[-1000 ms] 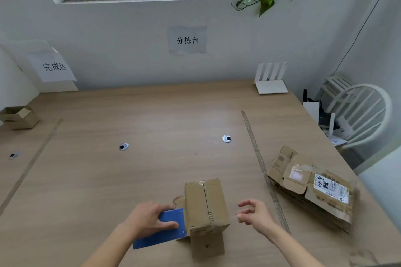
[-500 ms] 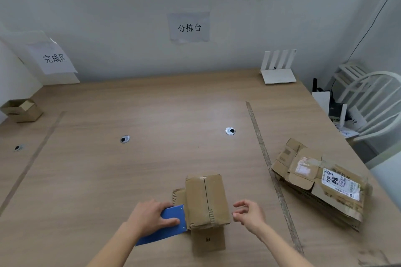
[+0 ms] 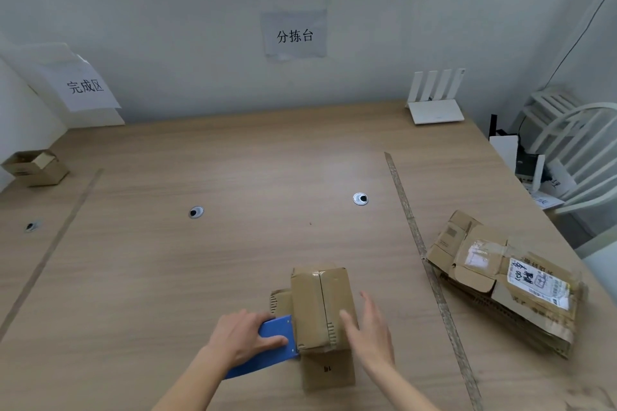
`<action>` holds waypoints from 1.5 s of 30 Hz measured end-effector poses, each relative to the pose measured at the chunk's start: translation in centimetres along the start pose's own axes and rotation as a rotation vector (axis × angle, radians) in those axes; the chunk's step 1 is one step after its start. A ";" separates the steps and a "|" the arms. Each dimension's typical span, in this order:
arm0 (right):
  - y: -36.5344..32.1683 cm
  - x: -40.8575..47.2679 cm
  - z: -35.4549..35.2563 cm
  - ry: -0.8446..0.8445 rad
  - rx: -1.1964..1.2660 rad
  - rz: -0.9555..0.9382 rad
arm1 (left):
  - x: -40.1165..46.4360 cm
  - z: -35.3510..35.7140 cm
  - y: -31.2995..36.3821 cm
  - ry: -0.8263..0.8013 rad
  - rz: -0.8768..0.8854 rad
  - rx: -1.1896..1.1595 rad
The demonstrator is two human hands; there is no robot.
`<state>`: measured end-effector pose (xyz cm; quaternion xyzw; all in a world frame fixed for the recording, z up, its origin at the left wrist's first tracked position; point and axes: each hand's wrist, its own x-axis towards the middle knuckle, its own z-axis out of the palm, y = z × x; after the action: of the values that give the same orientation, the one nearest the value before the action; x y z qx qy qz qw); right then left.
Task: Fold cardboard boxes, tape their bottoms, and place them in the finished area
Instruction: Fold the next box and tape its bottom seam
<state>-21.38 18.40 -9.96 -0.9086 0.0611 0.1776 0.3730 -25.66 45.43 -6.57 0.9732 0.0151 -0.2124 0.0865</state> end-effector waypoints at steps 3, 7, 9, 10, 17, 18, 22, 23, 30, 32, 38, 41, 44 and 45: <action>-2.6 -1.4 3.4 -0.167 -0.259 0.001 | 0.0 -0.2 0.1 -0.005 0.009 0.000; -3.1 -1.7 4.9 -0.159 -0.369 0.071 | -1.0 -0.3 -0.7 -0.014 0.012 -0.007; -3.3 -1.5 4.9 -0.172 -0.372 0.078 | -1.5 -0.5 -1.7 -0.010 0.018 -0.020; -3.5 -1.4 4.9 -0.177 -0.374 0.083 | -1.8 -0.7 -2.3 -0.012 0.021 -0.031; -4.1 -1.8 5.2 -0.167 -0.368 0.084 | -2.0 -1.2 -4.1 -0.041 -0.008 0.017; -4.0 -1.8 5.2 -0.165 -0.372 0.084 | -1.6 -0.8 -3.5 -0.034 -0.012 0.047; -4.1 -2.1 5.7 -0.131 -0.396 0.085 | 0.2 2.4 -0.5 -0.008 -0.064 0.160; -4.0 -2.1 5.9 -0.118 -0.398 0.082 | 0.7 3.4 0.1 -0.012 -0.074 0.190; -3.6 -1.6 5.5 -0.091 -0.428 0.078 | 2.0 6.1 -0.9 0.091 -0.135 0.120; -4.3 -1.9 6.3 -0.046 -0.431 0.096 | 2.1 6.1 -1.8 0.121 -0.142 0.123; -5.5 -1.7 6.3 -0.020 -0.468 0.136 | 1.3 6.9 -5.0 0.109 -0.223 0.118; -3.8 -0.2 3.8 -0.073 -0.511 0.026 | 0.6 7.2 -7.1 0.076 -0.272 0.121; -1.9 1.6 0.5 -0.138 -0.569 -0.097 | 0.3 7.8 -8.7 0.061 -0.299 0.118; -1.4 2.1 -0.5 -0.167 -0.601 -0.137 | 0.2 8.0 -8.9 0.040 -0.302 0.117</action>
<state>-18.95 19.13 -9.52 -0.9625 -0.0860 0.2360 0.1029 -29.33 52.83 -15.31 0.9673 0.1507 -0.2040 -0.0036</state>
